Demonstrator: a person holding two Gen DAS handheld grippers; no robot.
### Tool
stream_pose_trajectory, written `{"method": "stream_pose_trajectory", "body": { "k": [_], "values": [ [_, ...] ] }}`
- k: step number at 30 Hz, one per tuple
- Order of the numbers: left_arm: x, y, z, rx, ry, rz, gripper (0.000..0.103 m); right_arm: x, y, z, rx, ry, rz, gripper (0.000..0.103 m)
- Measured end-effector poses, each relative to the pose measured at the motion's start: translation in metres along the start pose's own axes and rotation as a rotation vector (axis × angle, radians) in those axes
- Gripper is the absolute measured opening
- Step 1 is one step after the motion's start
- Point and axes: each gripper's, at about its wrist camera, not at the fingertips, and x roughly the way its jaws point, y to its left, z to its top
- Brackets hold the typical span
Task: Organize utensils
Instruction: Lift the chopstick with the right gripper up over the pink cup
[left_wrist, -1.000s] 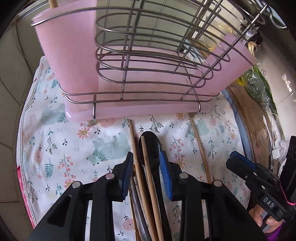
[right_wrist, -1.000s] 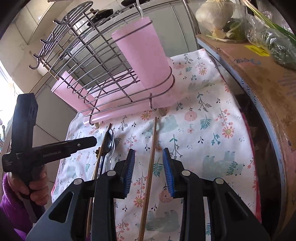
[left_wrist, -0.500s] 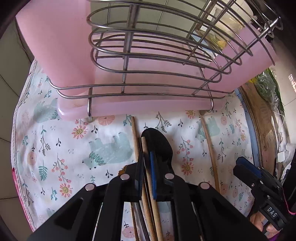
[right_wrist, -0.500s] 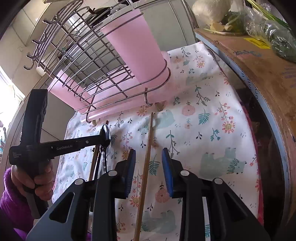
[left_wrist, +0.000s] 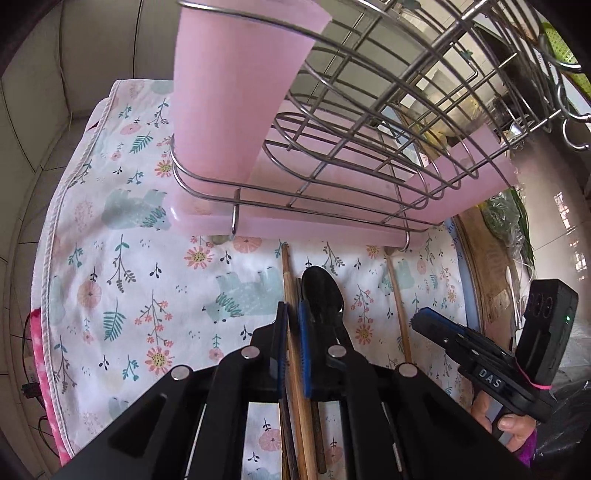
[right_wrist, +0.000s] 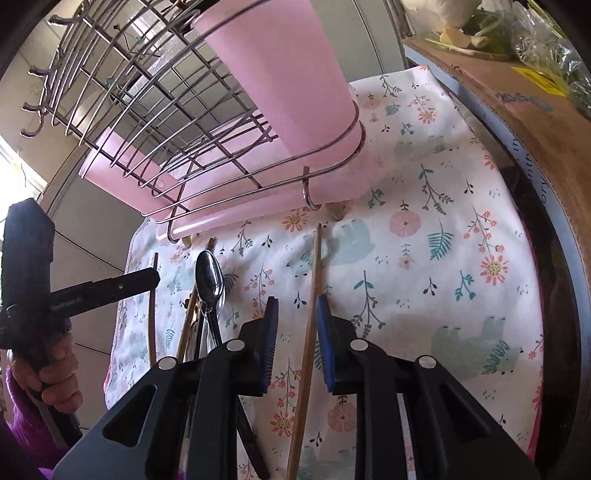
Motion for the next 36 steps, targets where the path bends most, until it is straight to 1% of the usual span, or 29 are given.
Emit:
{"method": "stream_pose_trajectory", "body": {
  "k": [5, 11, 15, 16, 17, 18, 24, 25, 26, 31, 36],
  "values": [
    [-0.017, 0.005, -0.008, -0.004, -0.041, -0.038, 0.005, 0.018, 0.012, 0.017, -0.031, 0.028, -0.073, 0.021],
    [-0.035, 0.008, -0.011, -0.006, -0.079, -0.094, 0.005, 0.043, 0.011, 0.037, -0.034, 0.069, -0.173, 0.021],
    [-0.052, 0.008, -0.013, 0.011, -0.11, -0.103, 0.005, 0.052, 0.015, 0.042, -0.065, 0.057, -0.208, 0.021],
    [-0.055, 0.008, -0.014, 0.014, -0.116, -0.105, 0.005, 0.054, 0.016, 0.043, -0.074, 0.051, -0.217, 0.02],
    [-0.057, 0.007, -0.014, 0.016, -0.122, -0.109, 0.005, 0.055, 0.018, 0.042, -0.087, 0.043, -0.231, 0.006],
    [-0.061, 0.007, -0.014, 0.018, -0.129, -0.111, 0.005, 0.055, 0.018, 0.042, -0.096, 0.039, -0.239, 0.006],
    [-0.082, 0.003, -0.013, 0.032, -0.174, -0.111, 0.005, 0.038, 0.024, 0.032, -0.098, -0.015, -0.19, 0.005],
    [-0.083, 0.004, -0.012, 0.033, -0.183, -0.111, 0.005, 0.032, 0.026, 0.031, -0.097, -0.033, -0.177, 0.005],
    [-0.077, -0.007, -0.012, 0.034, -0.193, -0.11, 0.005, 0.024, 0.028, 0.03, -0.096, -0.051, -0.166, 0.005],
    [-0.093, -0.012, -0.015, 0.042, -0.243, -0.118, 0.005, -0.017, 0.038, 0.016, -0.1, -0.155, -0.084, 0.005],
    [-0.108, -0.018, -0.019, 0.059, -0.292, -0.126, 0.005, -0.054, 0.049, 0.013, -0.126, -0.25, -0.035, 0.005]
  ]
}}
